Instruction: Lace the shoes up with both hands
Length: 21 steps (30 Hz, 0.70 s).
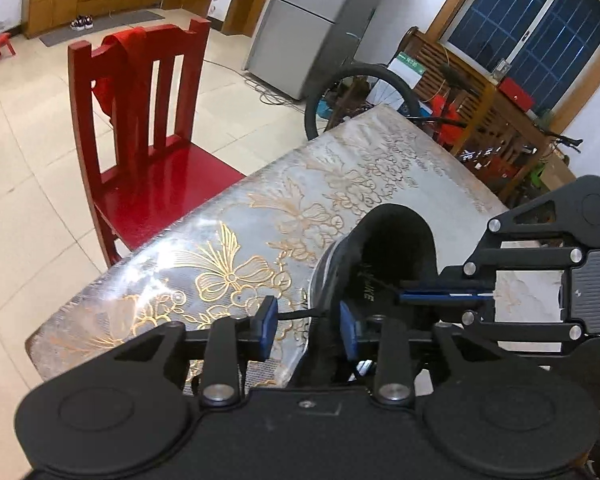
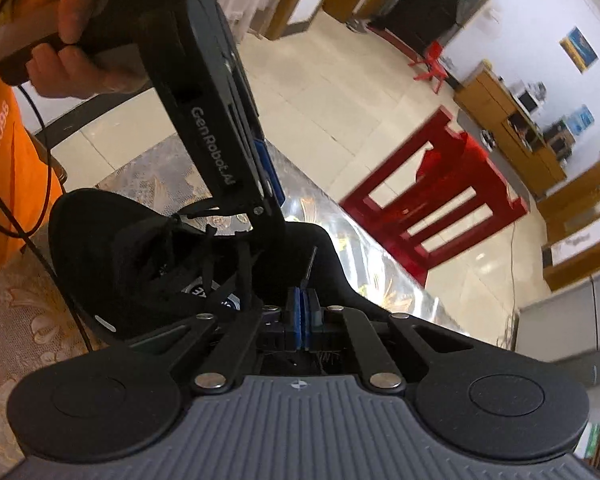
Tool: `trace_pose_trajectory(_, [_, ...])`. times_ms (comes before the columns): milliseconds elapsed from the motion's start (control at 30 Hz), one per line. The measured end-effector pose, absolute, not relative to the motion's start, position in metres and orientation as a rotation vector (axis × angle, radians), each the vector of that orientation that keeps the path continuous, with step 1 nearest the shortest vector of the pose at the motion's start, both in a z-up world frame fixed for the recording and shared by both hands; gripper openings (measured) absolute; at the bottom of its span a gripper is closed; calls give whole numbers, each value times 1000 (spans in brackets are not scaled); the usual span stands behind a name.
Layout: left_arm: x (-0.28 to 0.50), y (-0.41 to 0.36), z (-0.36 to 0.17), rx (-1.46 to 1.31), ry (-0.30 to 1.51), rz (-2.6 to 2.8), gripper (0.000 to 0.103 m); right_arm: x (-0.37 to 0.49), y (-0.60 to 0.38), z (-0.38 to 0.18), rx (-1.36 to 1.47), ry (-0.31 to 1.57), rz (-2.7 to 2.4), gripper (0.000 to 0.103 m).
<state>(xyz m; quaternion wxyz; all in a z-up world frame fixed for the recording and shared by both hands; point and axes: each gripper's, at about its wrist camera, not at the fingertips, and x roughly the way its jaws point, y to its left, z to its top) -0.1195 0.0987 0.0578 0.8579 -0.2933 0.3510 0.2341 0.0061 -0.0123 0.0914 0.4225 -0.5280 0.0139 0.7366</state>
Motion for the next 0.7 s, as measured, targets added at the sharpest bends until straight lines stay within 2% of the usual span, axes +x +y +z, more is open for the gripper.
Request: trace_pose_trajectory(700, [-114,91,53,-573,755,513,33,13,-1,84,-1300,57,1896,2])
